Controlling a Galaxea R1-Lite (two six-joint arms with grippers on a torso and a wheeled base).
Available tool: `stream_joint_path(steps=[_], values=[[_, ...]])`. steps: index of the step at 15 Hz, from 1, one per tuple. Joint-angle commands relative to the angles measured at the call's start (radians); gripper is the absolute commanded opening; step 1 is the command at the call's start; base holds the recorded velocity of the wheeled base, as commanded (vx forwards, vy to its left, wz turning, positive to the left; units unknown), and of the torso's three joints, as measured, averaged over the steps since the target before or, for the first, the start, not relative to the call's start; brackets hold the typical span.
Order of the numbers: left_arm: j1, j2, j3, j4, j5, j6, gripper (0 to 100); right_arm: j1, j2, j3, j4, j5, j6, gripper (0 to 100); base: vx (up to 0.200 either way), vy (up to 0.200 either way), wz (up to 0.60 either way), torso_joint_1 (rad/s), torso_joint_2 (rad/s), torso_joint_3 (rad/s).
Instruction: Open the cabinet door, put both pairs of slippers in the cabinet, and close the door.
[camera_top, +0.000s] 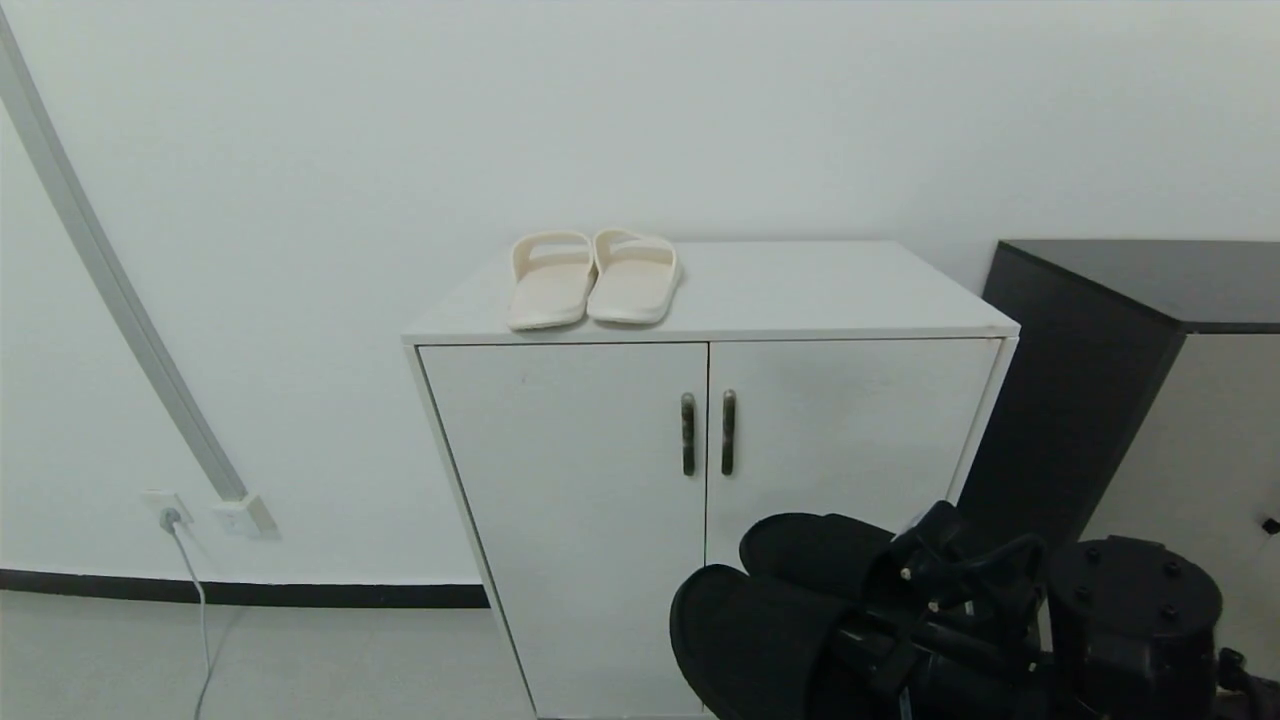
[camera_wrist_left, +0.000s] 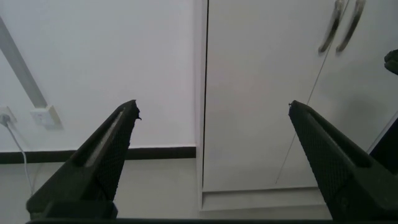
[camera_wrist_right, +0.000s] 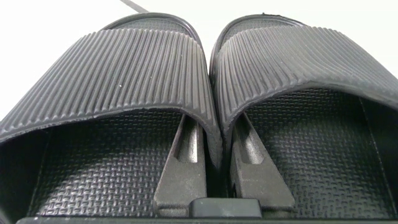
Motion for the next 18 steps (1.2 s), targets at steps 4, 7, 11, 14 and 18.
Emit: stream_joint_path(steps=[4,7,11,14,18], values=[[0.0,0.002,0.0,0.0,0.0,-0.001,100,0.0,-0.02,0.013,-0.001,-0.001,-0.002,0,0.0,0.0,0.0,-0.129,0.46,0.331],[0.0,0.0,0.0,0.0,-0.002,0.011,100,0.0,-0.012,0.021,-0.001,0.008,-0.012,0,0.0,0.0,0.0,-0.092,0.45,0.349],[-0.002,0.003,0.0,0.001,0.0,0.009,100,0.002,-0.003,0.026,-0.001,0.01,-0.012,0,0.0,0.0,0.0,-0.043,0.41,0.342],[0.0,0.009,-0.002,0.001,0.004,0.011,100,0.003,-0.004,0.027,-0.001,0.01,-0.012,0,0.0,0.0,0.0,0.0,0.0,0.0],[0.003,0.048,-0.081,-0.002,0.007,0.054,100,0.003,-0.004,0.029,-0.001,0.01,-0.012,0,0.0,0.0,0.0,0.0,0.0,0.0]])
